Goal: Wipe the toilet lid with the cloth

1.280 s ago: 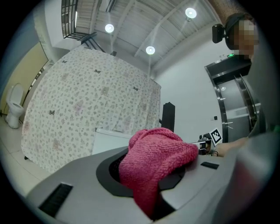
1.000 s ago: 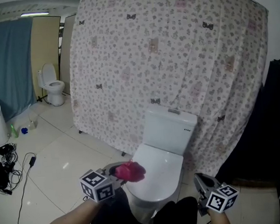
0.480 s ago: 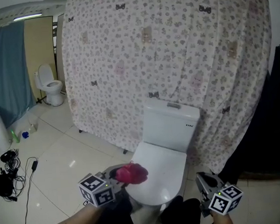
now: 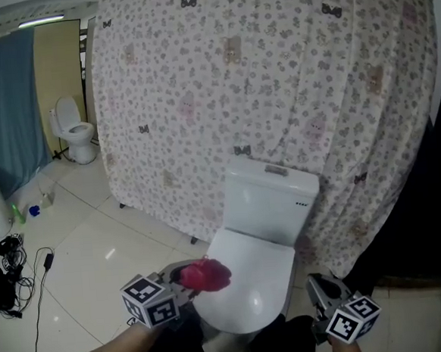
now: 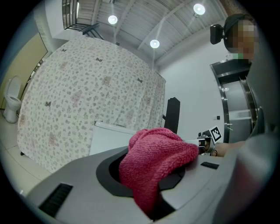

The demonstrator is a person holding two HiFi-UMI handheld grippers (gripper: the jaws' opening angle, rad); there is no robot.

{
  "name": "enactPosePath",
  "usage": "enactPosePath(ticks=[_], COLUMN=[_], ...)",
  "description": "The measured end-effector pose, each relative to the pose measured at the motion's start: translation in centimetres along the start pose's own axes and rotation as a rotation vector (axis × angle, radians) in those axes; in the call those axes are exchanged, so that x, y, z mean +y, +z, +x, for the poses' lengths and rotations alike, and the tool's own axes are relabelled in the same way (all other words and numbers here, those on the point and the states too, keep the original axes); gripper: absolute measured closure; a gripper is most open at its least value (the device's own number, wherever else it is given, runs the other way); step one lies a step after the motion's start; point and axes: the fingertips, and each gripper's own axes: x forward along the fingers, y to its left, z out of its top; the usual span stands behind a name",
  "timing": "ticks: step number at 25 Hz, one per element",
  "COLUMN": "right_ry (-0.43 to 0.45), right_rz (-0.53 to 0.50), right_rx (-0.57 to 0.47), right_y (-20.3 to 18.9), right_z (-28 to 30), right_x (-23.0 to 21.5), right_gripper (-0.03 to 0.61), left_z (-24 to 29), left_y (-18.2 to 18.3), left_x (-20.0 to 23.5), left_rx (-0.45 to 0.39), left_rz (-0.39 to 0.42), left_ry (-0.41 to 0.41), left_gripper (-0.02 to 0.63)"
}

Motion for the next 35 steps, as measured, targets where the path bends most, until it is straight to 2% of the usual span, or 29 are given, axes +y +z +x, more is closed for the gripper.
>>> enactPosePath(ticks=[10, 14, 25, 35], right_ry=[-0.041, -0.046, -0.048, -0.064], right_rz=[-0.02, -0.025, 0.039, 0.02], right_rx=[-0.007, -0.002, 0.03, 0.087], right_y=[0.6, 0.7, -1.1, -2.2], right_z=[0.0, 0.7, 4.8, 6.4], right_x=[-0.1, -0.6, -5.4, -7.2], right_gripper=[0.574, 0.574, 0.574, 0.574], left_z=[0.8, 1.6, 7.1, 9.4], left_y=[1.5, 0.7, -1.1, -3.9], left_x=[0.2, 0.9, 3.4, 5.3], left_rx=[-0.012, 0.018, 0.059, 0.098], left_rz=[0.023, 0.018, -0.004, -0.043], left_ry=[-0.051, -0.065, -0.06, -0.008], left_gripper=[0.535, 0.535, 0.535, 0.535])
